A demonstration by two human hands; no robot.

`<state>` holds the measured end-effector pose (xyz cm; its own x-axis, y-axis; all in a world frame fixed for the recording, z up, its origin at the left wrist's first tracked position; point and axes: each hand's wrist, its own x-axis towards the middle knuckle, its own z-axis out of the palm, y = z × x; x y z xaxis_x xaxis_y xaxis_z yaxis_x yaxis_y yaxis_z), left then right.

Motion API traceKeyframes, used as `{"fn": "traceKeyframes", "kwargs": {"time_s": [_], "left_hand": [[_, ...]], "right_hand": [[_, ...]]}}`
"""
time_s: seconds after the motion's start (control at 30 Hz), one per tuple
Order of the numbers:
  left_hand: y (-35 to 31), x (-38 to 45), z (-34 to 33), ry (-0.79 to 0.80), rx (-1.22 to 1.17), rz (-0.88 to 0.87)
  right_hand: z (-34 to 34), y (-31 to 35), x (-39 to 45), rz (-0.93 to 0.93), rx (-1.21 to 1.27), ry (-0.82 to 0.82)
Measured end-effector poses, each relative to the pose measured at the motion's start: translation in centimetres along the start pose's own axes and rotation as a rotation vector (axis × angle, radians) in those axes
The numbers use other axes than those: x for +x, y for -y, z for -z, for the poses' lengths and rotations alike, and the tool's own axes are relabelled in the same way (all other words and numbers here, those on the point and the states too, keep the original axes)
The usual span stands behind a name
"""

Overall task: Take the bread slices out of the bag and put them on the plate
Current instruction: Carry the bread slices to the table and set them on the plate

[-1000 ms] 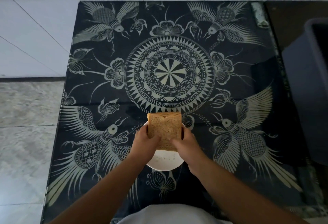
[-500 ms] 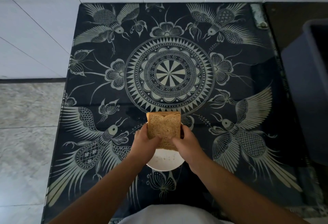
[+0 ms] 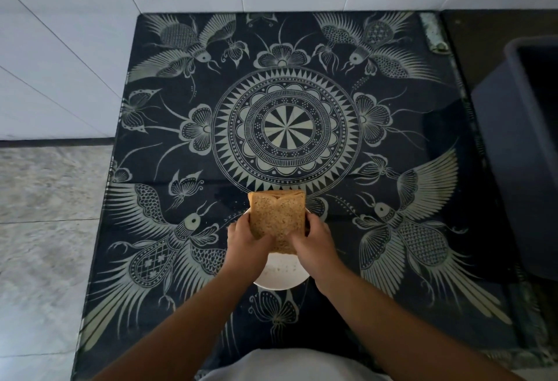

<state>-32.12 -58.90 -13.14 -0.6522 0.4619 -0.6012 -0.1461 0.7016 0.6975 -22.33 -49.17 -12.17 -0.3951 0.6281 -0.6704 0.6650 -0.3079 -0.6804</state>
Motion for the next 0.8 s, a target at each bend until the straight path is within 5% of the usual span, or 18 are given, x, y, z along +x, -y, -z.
{"fn": "traceKeyframes", "kwargs": {"time_s": [0.8], "left_hand": [[2.1,-1.2,0.1,0.053,0.042,-0.010]], "right_hand": [[-0.2,-1.7,-1.1,-0.005,-0.066,-0.008]]}}
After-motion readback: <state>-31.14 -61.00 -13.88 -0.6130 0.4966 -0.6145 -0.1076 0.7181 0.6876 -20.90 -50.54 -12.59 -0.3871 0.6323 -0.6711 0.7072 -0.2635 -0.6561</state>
